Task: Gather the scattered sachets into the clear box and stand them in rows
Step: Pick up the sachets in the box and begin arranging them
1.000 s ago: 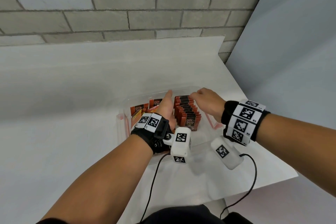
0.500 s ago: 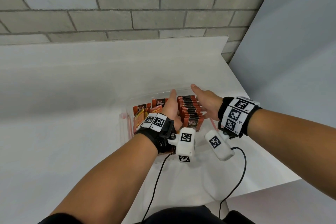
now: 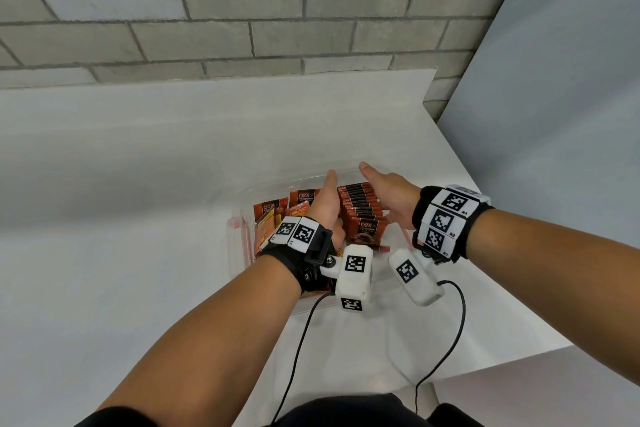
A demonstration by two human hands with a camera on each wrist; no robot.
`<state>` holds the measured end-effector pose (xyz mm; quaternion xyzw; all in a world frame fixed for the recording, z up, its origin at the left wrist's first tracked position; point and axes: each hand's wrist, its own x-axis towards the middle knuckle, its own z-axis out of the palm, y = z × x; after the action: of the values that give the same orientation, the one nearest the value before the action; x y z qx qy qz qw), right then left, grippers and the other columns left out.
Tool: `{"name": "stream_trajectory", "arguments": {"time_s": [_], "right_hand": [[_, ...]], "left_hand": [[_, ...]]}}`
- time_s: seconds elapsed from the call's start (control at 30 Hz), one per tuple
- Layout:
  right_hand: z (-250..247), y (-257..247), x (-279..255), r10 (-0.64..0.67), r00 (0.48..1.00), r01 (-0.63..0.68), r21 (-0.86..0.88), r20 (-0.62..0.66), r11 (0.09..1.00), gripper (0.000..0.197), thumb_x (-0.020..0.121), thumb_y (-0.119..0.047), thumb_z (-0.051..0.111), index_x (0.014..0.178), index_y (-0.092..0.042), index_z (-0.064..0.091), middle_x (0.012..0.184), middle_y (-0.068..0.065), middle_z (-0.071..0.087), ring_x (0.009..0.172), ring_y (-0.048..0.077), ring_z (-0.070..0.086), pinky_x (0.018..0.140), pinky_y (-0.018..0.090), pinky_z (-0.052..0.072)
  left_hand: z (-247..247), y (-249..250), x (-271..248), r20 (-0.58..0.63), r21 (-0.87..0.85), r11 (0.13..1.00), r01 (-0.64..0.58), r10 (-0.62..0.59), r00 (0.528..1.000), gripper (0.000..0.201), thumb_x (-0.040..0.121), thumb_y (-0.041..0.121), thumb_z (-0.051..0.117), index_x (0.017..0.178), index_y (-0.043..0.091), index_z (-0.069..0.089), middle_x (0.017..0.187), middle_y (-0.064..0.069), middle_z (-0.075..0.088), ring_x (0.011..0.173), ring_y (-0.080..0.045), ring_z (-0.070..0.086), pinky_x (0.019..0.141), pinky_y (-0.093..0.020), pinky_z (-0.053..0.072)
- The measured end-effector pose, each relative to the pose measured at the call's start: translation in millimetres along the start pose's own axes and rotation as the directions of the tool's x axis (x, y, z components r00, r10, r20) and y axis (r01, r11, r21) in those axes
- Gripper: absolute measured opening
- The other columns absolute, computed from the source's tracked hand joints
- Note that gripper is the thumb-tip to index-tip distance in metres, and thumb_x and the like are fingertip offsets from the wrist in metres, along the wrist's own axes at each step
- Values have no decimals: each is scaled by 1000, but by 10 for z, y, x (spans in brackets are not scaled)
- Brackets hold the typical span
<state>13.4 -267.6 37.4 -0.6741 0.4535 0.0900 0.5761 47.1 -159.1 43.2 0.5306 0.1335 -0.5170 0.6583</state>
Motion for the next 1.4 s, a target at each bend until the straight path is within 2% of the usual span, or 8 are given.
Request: {"name": "stream_trajectory", "arguments": {"time_s": [0.27, 0.37, 0.53, 0.67, 0.8, 1.0, 1.3, 1.4], "right_hand": [[-89, 14, -26, -18, 1000, 18, -62, -4, 998, 78, 93, -64, 36, 145, -6, 31, 144, 12, 44, 132, 27, 42, 109, 46, 34], [-148, -18, -190, -84, 996, 82, -178, -6, 981, 70, 96, -56, 39, 142, -3, 36, 141, 15, 47, 120, 23, 49, 104, 41, 40], [-261, 35, -524, -417, 898, 387, -705, 141, 595, 19, 94, -28, 53, 106, -13, 57, 86, -3, 59, 70, 9, 54, 56, 17, 42], [-107, 150, -598, -157, 890, 454, -818, 427, 353, 22, 95, -21, 49, 75, -20, 59, 81, -7, 61, 78, 13, 57, 65, 18, 41], [68, 179, -536, -3, 896, 432, -870, 444, 237, 40, 101, -25, 41, 61, -26, 42, 66, -11, 45, 65, 10, 42, 58, 18, 31], [187, 185, -550, 221, 866, 425, -894, 448, 145, 34, 100, -30, 38, 109, -6, 61, 112, 12, 63, 95, 21, 55, 91, 31, 46], [187, 107, -757, 256, 797, 532, -837, 546, 127, 42, 106, -23, 23, 145, -11, 31, 149, 8, 36, 134, 19, 33, 103, 20, 21], [167, 151, -698, 288, 797, 521, -845, 532, 120, 42, 106, -26, 24, 143, -11, 36, 144, 7, 42, 123, 17, 40, 102, 22, 25]], "left_hand": [[-4, -2, -19, -15, -19, 1000, -21, 20, 1000, 68, 101, 52, 29, 150, 4, 23, 152, -18, 32, 135, -33, 39, 87, -42, 38], [-36, -11, -27, 0, -2, 1000, -9, 9, 1000, 67, 102, 50, 28, 150, 4, 22, 151, -14, 35, 132, -30, 41, 93, -39, 40], [-183, 36, 93, -16, 2, 999, 40, -40, 999, 80, 96, 61, 35, 153, 10, 14, 158, -15, 18, 143, -34, 22, 107, -54, 29], [-240, 10, 168, -13, -7, 999, 37, -37, 999, 82, 94, 63, 37, 153, 11, 14, 159, -16, 13, 146, -37, 12, 111, -62, 14], [-232, 26, 174, -9, 16, 999, 38, -38, 999, 80, 95, 62, 36, 153, 12, 13, 160, -15, 11, 146, -36, 12, 112, -60, 14], [-223, 15, 172, 8, 19, 999, 44, -44, 999, 80, 95, 61, 35, 155, 15, 8, 161, -15, 7, 146, -36, 11, 113, -60, 13], [-172, 13, 111, 23, 25, 998, 50, -50, 998, 73, 98, 58, 33, 154, 15, 13, 158, -14, 19, 144, -34, 21, 112, -57, 19], [-206, 5, 158, 23, 32, 999, 38, -39, 999, 74, 97, 58, 35, 154, 14, 15, 159, -16, 15, 145, -36, 17, 111, -60, 16]]}}
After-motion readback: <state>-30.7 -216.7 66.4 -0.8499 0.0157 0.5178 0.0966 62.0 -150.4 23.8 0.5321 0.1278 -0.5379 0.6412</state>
